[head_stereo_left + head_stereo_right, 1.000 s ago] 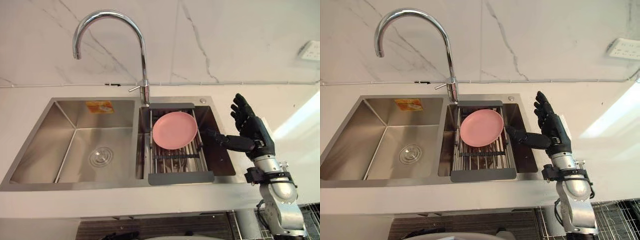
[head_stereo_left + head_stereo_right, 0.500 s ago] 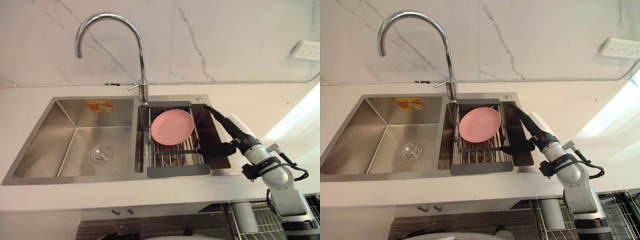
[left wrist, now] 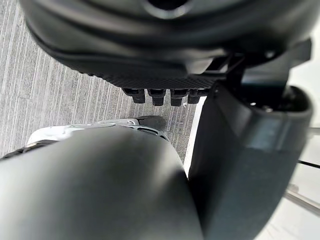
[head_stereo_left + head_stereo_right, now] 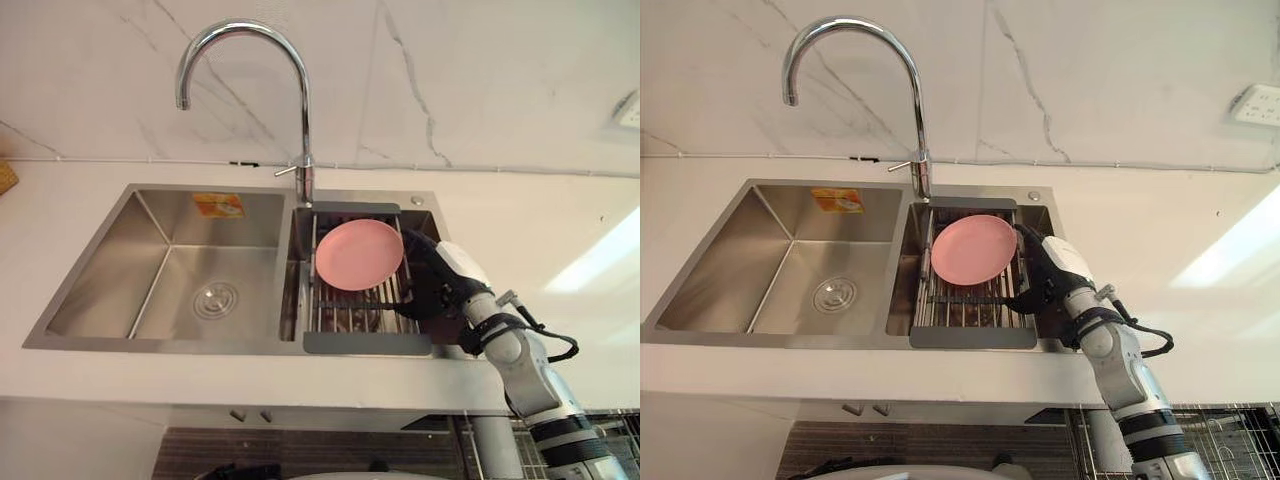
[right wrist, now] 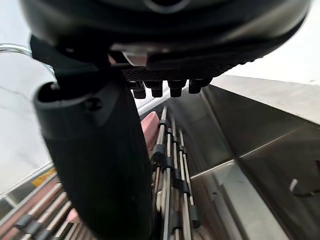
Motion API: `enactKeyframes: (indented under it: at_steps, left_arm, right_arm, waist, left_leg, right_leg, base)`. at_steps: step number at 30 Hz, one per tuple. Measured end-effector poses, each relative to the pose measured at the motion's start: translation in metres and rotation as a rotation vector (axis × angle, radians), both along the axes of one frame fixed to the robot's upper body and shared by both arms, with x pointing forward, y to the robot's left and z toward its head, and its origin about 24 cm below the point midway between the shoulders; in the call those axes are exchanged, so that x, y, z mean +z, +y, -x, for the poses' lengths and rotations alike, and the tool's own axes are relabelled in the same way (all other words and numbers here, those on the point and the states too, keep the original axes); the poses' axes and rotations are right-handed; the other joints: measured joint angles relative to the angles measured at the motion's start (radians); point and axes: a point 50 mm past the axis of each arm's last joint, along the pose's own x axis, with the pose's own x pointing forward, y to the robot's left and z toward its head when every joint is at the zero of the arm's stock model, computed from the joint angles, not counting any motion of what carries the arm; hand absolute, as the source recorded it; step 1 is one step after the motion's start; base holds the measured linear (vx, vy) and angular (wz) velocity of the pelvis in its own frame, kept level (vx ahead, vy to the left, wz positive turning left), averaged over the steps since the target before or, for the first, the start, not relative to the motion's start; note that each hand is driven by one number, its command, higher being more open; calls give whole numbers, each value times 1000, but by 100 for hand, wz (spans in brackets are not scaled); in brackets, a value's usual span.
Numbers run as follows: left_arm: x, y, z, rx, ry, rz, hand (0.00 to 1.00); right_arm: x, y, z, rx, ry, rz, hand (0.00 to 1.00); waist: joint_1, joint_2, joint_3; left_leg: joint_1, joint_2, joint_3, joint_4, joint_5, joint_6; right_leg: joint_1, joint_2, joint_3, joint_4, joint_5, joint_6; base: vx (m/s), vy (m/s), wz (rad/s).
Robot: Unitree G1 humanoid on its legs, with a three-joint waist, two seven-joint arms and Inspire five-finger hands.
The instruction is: Walk over to the sink, pick up the cup, carry it to the dishwasher, place the cup inside the dishwasher, then close the dishwasher door
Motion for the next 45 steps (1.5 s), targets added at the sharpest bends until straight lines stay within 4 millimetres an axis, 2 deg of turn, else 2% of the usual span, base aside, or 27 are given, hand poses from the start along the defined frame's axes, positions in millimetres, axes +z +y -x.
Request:
enactKeyframes:
  at_steps: [5, 9, 17, 26, 31, 39, 45]
  left_arm:
    - [1, 1, 1, 19, -6, 8, 100]
    - [1, 1, 2, 28, -7, 15, 100]
    - [1, 0, 3, 45, -14, 35, 100]
    - [1, -2, 3, 49, -30, 43, 100]
    - [2, -3, 2, 35, -32, 40, 100]
    - [2, -3, 2, 33, -34, 44, 100]
    - [2, -3, 2, 30, -38, 51, 100]
  right_arm:
    - [-8, 4, -6, -37, -15, 9, 100]
    - [-14, -1, -9, -89, -21, 7, 100]
    - [-17, -7, -14, -162, -68, 2, 100]
    - [-13, -4, -19, -198, -130, -40, 100]
    - [-9, -3, -27, -199, -145, -22, 100]
    - [-13, -3, -33, -194, -122, 33, 100]
    - [-16, 7, -34, -128, -120, 105, 100]
  waist:
    - [8, 2, -2]
    - [12, 2, -3]
    - [23, 3, -3]
    - [27, 10, -5]
    - [33, 13, -3]
    - [33, 14, -2]
    - [35, 15, -2]
  left_leg:
    - [-9, -2, -25, -1, 10, 3]
    - [-13, -6, -47, -1, 13, 5]
    - [-18, -13, -67, -1, 14, 7]
    - [-21, -16, -75, -1, 18, 9]
    - [-24, -16, -83, -2, 23, 10]
    - [-33, -18, -100, -6, 26, 12]
    - [-35, -20, -106, -2, 26, 12]
  right_leg:
    - [5, -1, -24, 0, 0, 0]
    - [17, -5, -46, -7, 0, 0]
    - [31, -8, -68, -22, 1, 2]
    - [33, -11, -75, -25, 4, 4]
    - [34, -11, -83, -25, 5, 3]
    - [37, -11, -102, -28, 5, 3]
    - [41, -11, -110, -32, 5, 3]
  base:
    - [-45, -9, 14]
    - [-38, 0, 16]
    - [-10, 0, 7]
    - [-20, -1, 2]
    - [-45, -5, 5]
    - [-28, -7, 6]
    - [-4, -4, 3]
